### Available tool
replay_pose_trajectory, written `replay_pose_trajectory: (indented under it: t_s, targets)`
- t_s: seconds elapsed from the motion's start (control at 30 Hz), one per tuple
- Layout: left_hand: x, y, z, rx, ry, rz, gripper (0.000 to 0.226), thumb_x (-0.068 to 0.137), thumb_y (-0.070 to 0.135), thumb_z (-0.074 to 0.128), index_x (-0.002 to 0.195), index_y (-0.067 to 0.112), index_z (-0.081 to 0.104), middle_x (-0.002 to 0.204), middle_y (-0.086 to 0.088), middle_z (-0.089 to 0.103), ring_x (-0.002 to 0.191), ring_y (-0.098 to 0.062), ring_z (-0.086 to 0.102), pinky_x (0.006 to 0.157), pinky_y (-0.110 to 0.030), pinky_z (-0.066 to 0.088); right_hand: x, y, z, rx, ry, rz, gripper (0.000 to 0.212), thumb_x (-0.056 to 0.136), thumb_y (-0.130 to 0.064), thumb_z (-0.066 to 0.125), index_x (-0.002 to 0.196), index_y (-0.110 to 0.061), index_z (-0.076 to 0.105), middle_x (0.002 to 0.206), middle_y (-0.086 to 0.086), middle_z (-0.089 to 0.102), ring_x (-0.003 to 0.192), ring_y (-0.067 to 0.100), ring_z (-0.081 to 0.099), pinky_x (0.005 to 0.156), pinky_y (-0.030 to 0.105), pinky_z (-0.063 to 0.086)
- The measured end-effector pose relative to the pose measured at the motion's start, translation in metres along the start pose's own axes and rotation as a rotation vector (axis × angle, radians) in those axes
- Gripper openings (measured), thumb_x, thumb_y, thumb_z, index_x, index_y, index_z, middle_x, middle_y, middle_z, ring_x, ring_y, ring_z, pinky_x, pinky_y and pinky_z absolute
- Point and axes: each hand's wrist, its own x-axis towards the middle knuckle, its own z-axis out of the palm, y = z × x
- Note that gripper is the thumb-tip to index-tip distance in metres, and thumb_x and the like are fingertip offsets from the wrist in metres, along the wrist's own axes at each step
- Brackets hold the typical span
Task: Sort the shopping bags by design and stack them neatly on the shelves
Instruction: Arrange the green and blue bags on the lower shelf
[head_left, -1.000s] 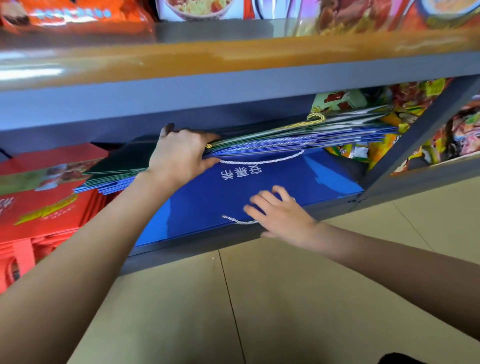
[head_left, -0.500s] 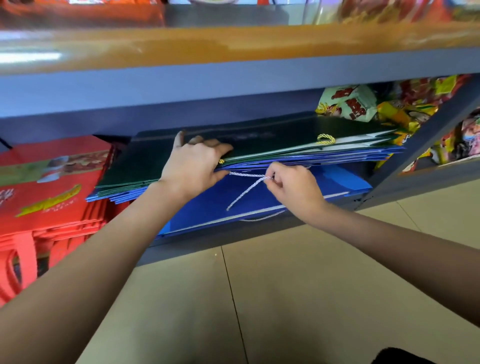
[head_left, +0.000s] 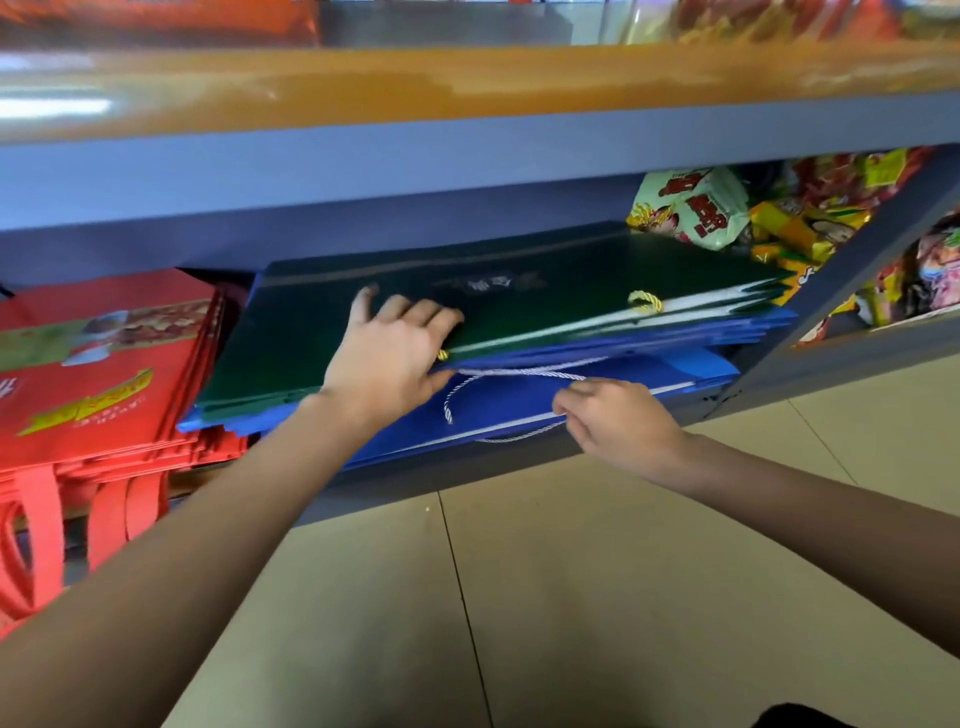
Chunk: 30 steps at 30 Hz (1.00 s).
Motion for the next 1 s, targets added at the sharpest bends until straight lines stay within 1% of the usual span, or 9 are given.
replay_pose_trajectory:
  t_s: [0.07,0.1,0.2,0.3,0.4,0.53,0.63,0.83,1.0]
  targets:
    - [-0.013,0.008,0.021,0.029,0.041,0.039,0.065,0.064,0.041,0.079,0.119,0.014,0.061,0.112,-0.006,0.065,0.097,-0.030,0.061,0.097,-0.057,0.038,-0.006,0.008,-0.005,-0.004,0.250,-0.107,0.025,0.082,-0.015,0.038,0.077,-0.012,0.063,0.066,0.001,0.059,0.056,0.022,0.060,0.041,0.024,0.039]
    - [-0.019,0.012,0.031,0.036,0.039,0.047,0.068,0.056,0.044,0.083,0.114,0.013,0.064,0.108,-0.006,0.067,0.092,-0.029,0.063,0.092,-0.057,0.042,-0.008,0.011,-0.008,0.008,0.356,-0.134,0.026,0.082,-0.015,0.039,0.076,-0.012,0.064,0.064,0.000,0.058,0.053,0.020,0.059,0.038,0.023,0.040]
    - [-0.029,0.021,0.047,0.005,0.010,0.050,0.079,0.048,0.054,0.085,0.112,0.012,0.065,0.108,-0.007,0.066,0.091,-0.030,0.064,0.086,-0.051,0.048,-0.007,0.025,-0.016,-0.048,0.441,-0.137,0.020,0.083,-0.015,0.049,0.092,-0.009,0.066,0.081,0.003,0.062,0.073,0.022,0.060,0.048,0.028,0.047]
    - [-0.030,0.021,0.052,-0.045,-0.028,0.035,0.088,0.047,0.061,0.082,0.116,0.011,0.062,0.114,-0.009,0.063,0.097,-0.033,0.062,0.086,-0.050,0.048,-0.001,0.046,-0.004,-0.153,0.195,-0.027,0.051,0.077,-0.028,0.071,0.121,-0.008,0.055,0.120,0.013,0.054,0.105,0.032,0.053,0.082,0.041,0.048]
    - [-0.033,0.022,0.055,-0.074,-0.097,-0.013,0.096,0.047,0.060,0.082,0.128,0.014,0.055,0.127,-0.012,0.055,0.112,-0.037,0.055,0.095,-0.053,0.042,0.003,0.054,0.003,-0.212,-0.114,0.056,0.077,0.084,-0.047,0.061,0.145,-0.019,0.025,0.147,0.008,0.024,0.132,0.029,0.027,0.105,0.043,0.026]
    - [-0.031,0.023,0.053,-0.085,-0.161,-0.023,0.097,0.070,0.063,0.067,0.148,0.027,0.021,0.152,-0.005,0.023,0.138,-0.030,0.024,0.112,-0.048,0.017,0.013,0.067,-0.003,-0.056,-0.202,0.154,0.087,0.081,-0.045,0.066,0.148,-0.022,0.015,0.152,0.006,0.013,0.138,0.027,0.015,0.111,0.045,0.017]
    - [-0.025,0.022,0.047,-0.089,-0.258,-0.051,0.097,0.075,0.067,0.057,0.148,0.033,0.002,0.156,-0.001,0.004,0.142,-0.026,0.008,0.114,-0.046,0.006,0.018,0.075,-0.002,-0.078,-0.267,0.196,0.101,0.075,-0.046,0.072,0.149,-0.022,0.006,0.155,0.008,0.004,0.141,0.029,0.009,0.113,0.047,0.013]
    - [-0.028,0.020,0.047,0.041,-0.257,-0.042,0.100,0.077,0.064,0.057,0.149,0.033,-0.005,0.157,0.001,0.006,0.143,-0.026,0.005,0.114,-0.050,0.002,0.025,0.067,0.004,-0.312,-0.236,0.103,0.114,0.071,-0.054,0.071,0.149,-0.027,-0.007,0.156,0.009,-0.009,0.143,0.031,-0.005,0.114,0.053,0.001]
    - [-0.029,0.021,0.048,0.125,-0.234,-0.006,0.104,0.074,0.064,0.062,0.151,0.027,0.001,0.157,-0.002,0.011,0.143,-0.029,0.011,0.113,-0.053,0.003,0.020,0.059,0.009,-0.320,-0.164,0.135,0.115,0.071,-0.057,0.070,0.149,-0.027,-0.010,0.155,0.012,-0.012,0.143,0.033,-0.006,0.113,0.055,0.000]
